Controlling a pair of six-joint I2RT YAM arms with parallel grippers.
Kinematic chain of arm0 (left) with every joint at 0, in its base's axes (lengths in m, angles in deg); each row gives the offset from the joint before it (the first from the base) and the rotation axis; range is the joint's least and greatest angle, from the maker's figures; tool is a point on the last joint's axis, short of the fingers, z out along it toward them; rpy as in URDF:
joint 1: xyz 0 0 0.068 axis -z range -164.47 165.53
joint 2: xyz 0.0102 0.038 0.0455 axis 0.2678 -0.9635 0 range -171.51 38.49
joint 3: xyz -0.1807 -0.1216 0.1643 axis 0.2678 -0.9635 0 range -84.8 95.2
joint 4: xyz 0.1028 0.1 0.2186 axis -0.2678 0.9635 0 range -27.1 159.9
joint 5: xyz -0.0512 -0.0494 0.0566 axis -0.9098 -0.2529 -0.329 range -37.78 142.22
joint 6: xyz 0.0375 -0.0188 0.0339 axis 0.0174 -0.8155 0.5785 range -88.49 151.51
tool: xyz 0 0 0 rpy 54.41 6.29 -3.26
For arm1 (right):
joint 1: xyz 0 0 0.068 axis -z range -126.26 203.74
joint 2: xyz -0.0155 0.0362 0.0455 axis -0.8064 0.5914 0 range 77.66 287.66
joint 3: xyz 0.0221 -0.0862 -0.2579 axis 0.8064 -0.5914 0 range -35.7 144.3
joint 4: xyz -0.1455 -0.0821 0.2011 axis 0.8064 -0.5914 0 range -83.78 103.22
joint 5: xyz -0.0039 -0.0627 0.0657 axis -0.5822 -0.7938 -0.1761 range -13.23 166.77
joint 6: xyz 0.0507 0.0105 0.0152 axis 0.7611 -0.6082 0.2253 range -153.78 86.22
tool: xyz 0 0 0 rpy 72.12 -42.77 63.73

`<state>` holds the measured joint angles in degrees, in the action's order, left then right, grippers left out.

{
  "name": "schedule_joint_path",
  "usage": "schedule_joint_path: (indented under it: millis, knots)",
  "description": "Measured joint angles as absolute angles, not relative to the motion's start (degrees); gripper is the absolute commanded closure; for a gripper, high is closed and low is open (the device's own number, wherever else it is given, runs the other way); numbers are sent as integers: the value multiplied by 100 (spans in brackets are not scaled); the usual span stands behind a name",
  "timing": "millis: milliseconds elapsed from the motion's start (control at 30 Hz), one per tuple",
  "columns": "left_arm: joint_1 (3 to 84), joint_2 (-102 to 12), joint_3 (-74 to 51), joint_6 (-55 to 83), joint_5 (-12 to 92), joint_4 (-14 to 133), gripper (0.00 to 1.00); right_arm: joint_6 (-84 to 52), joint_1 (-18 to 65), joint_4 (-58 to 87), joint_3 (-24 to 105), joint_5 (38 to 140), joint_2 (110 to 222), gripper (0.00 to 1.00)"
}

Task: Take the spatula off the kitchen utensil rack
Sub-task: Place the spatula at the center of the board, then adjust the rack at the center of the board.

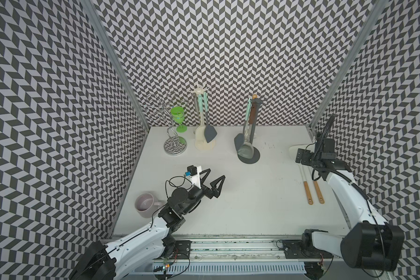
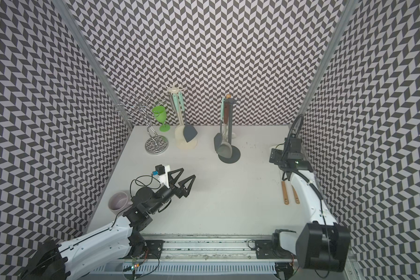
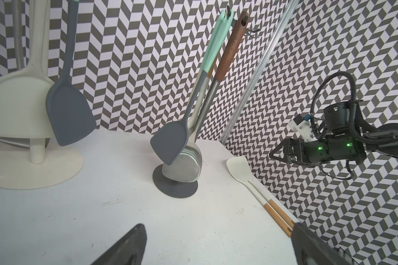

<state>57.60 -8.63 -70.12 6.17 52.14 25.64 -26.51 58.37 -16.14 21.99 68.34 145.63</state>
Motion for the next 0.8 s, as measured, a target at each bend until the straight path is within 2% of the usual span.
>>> schedule_joint_path:
  millis: [200,433,600,800]
  knots:
    - [5823,-380,-7012,695,5284,2739,0,-1578,5837,-1195,1591,7254,13306,0]
    - [6068,12,-7106,894,5429,2645,0,-500,5834,-163,249,8445,11776,0]
    - [6079,-417,-7266,945,5682,2518,0,-33,5834,619,-485,9011,10976,0]
    - [6123,-1313,-7060,855,5853,2737,0,145,5834,1019,-684,9206,10722,0]
